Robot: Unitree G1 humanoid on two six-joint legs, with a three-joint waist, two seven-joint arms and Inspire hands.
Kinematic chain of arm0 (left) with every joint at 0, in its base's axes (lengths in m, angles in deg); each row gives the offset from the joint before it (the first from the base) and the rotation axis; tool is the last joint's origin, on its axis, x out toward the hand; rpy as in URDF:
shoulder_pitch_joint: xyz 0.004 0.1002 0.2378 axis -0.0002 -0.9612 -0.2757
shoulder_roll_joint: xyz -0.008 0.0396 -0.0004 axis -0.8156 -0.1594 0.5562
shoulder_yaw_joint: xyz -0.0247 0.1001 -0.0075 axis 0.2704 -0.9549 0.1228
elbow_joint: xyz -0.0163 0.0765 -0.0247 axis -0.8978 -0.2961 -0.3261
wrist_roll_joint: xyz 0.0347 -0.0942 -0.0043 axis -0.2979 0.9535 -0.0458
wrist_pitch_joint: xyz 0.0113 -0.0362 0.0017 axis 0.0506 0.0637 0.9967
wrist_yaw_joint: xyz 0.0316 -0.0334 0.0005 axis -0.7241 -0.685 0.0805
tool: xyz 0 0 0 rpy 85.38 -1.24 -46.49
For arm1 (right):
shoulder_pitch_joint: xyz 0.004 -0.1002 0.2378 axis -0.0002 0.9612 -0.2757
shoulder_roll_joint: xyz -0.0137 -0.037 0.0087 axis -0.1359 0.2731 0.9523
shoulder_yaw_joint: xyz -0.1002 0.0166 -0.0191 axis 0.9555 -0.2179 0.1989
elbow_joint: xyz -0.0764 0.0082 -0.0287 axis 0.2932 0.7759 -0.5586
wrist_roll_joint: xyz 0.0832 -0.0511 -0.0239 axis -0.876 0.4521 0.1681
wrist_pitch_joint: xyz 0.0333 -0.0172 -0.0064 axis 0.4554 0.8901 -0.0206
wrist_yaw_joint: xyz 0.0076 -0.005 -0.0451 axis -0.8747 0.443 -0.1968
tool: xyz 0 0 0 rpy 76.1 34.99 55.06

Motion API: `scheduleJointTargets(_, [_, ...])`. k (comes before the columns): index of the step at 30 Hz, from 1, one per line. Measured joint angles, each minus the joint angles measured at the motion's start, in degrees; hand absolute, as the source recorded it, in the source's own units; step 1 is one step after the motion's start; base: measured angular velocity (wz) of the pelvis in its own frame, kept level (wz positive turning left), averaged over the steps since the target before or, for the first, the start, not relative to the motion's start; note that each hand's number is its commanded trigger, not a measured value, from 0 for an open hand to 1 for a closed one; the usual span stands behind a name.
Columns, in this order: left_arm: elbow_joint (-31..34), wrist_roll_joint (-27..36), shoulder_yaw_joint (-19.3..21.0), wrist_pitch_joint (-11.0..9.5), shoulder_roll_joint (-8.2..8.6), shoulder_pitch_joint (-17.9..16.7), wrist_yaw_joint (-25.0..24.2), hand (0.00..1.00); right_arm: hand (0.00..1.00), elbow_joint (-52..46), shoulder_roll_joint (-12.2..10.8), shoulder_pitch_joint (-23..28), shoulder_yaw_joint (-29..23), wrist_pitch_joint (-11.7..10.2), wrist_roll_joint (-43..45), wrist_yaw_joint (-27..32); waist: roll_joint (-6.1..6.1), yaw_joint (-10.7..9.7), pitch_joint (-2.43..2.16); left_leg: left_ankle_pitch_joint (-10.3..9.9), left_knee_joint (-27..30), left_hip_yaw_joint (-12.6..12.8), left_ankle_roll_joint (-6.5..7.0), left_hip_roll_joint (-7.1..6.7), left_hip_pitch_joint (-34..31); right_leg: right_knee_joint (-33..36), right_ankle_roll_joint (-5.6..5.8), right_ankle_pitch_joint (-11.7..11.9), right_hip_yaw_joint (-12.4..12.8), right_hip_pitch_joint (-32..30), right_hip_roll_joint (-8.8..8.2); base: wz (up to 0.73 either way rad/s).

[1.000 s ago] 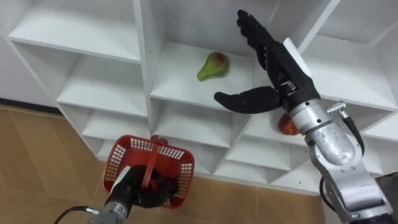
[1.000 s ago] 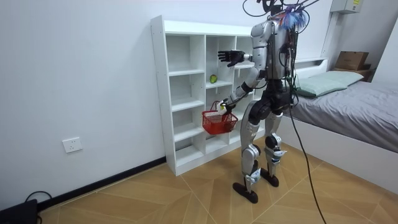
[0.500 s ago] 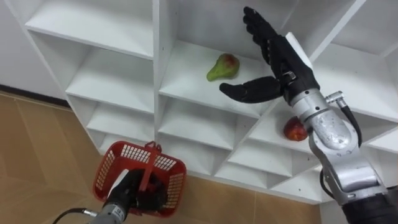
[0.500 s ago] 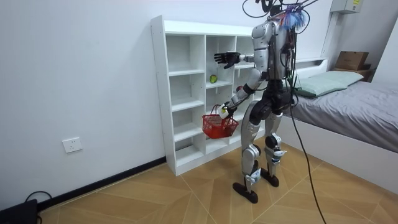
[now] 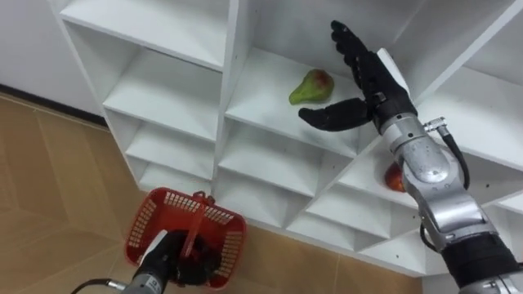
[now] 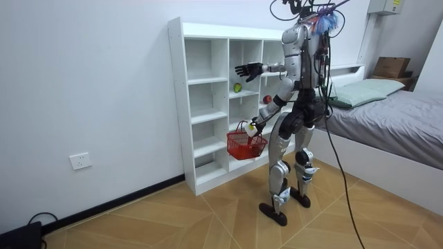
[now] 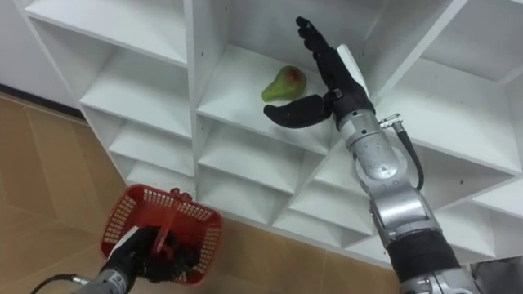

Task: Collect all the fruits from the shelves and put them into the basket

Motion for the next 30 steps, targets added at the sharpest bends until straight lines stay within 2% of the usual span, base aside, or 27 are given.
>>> scheduleJointTargets(6, [0.04,-0.50,0.01,1.52,-0.77,0.55,-1.96,1.00,0.00,4.64,0.01,-4.36,0.08,1.85,8.36,1.49,-0.75,0.40,0.05,0.16,-0.17,-0.64,-0.12,-0.05,-1.08,0.18,-0.02,0.01,-0.42,-1.22,0.04,0.03])
scheduleJointTargets(12, [0.05,-1.61,0.02,1.84,-1.19,0.79,-1.94,1.00,0.00,6.90,0.03,-5.96,0.71,2.49,10.58,2.32,-1.78,0.51,0.11,0.15,-0.12,-1.26,-0.13,-0.13,-1.70,0.17,-0.02,0.02,-0.90,-1.37,0.03,0.07])
scheduleJointTargets(19, [0.05,-1.65,-0.08,1.92,-1.37,1.54,-1.78,1.00,0.00,11.68,0.98,-7.19,3.30,3.48,12.77,2.84,-2.03,0.51,0.21,0.23,-0.08,-1.33,-0.18,-0.11,-2.74,0.20,-0.02,0.01,-1.05,-2.19,0.03,0.00])
scheduleJointTargets(20, [0.06,-1.65,-0.08,1.93,-1.40,1.76,-1.78,1.00,0.00,11.76,1.58,-7.37,3.88,3.46,12.86,2.87,-2.17,0.57,0.28,0.29,-0.02,-1.35,-0.19,-0.11,-3.23,0.30,-0.02,0.02,-1.06,-2.67,0.03,0.00])
scheduleJointTargets(24, [0.08,-1.70,-0.04,2.31,-1.51,2.06,-1.85,1.00,0.00,13.25,1.61,-8.17,3.98,3.49,15.31,3.73,-2.97,0.76,0.64,0.59,0.19,-1.35,-0.21,-0.07,-3.69,0.97,-0.08,0.05,-0.95,-3.60,-0.02,0.00])
scheduleJointTargets(30, [0.11,-1.64,-0.02,3.05,-1.52,3.37,-2.35,1.00,0.00,16.25,2.06,-10.36,3.92,3.73,20.08,4.51,-3.37,1.71,0.76,0.60,0.97,-1.41,-0.22,-0.06,-4.61,1.00,-0.16,0.10,-0.92,-4.15,0.01,0.00])
